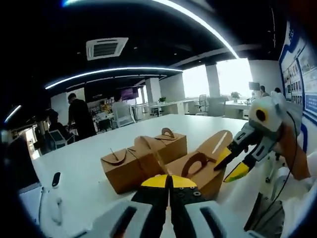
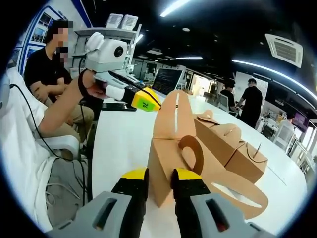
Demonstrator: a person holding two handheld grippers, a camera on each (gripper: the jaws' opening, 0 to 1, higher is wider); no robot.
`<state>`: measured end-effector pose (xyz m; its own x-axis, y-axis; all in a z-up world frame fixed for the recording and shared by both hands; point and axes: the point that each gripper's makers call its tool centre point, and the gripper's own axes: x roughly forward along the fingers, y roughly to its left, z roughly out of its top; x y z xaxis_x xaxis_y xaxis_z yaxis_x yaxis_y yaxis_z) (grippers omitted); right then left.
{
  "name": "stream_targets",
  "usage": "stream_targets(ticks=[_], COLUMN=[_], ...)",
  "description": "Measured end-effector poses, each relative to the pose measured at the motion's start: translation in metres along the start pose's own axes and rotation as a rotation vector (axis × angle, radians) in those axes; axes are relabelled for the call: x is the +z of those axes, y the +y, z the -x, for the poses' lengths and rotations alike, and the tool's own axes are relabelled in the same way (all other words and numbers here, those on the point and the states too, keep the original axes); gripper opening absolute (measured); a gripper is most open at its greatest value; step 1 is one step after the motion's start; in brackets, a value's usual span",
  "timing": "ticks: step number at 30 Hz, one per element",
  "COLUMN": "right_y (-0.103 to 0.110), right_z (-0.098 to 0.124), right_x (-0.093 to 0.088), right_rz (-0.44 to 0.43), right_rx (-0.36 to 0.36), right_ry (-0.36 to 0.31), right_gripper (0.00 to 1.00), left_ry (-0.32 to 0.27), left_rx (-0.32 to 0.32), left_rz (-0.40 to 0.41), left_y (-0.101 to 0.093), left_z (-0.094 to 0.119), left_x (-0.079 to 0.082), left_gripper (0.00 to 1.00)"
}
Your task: Pick up one paper box from the group, open the paper box, and remove the item inside
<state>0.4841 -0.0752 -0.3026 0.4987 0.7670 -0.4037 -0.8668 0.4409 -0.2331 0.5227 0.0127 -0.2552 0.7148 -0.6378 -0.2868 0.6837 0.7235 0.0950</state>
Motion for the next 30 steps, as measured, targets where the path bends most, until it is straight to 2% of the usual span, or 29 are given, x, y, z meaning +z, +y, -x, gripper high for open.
stream_targets(ticks=[6, 15, 19, 23, 30], right_y=[0.0, 0.0, 0.0, 0.0, 0.0], right_z=[0.0, 0.0, 0.001, 0.0, 0.0], right_x=[0.0, 0.0, 0.0, 0.0, 0.0], right_rz=[0.001, 0.008, 0.015, 0.018, 0.022], right_rx=[0.0, 0.0, -0.001, -0.001, 0.0], right_ry=[0.0, -0.001, -0.001, -0.001, -0.001], right_gripper=[0.21, 0.21, 0.21, 0.21, 0.21], left_ry=[-0.025, -0.059, -0.065, -0.1, -0.133], left_rx=[-0.021, -0.053, -0.058, -0.097, -0.154], left_rz=[0.076, 0.243, 0.358, 0.463, 0.592], left_y=[0.002, 0.007, 0.011, 0.011, 0.01], left_z=[0.001, 0.002, 0.003, 0.004, 0.006], left_x=[-0.002, -0.009, -0.015, -0.017, -0.02], left_gripper=[0.03, 0.03, 0.03, 0.03, 0.03])
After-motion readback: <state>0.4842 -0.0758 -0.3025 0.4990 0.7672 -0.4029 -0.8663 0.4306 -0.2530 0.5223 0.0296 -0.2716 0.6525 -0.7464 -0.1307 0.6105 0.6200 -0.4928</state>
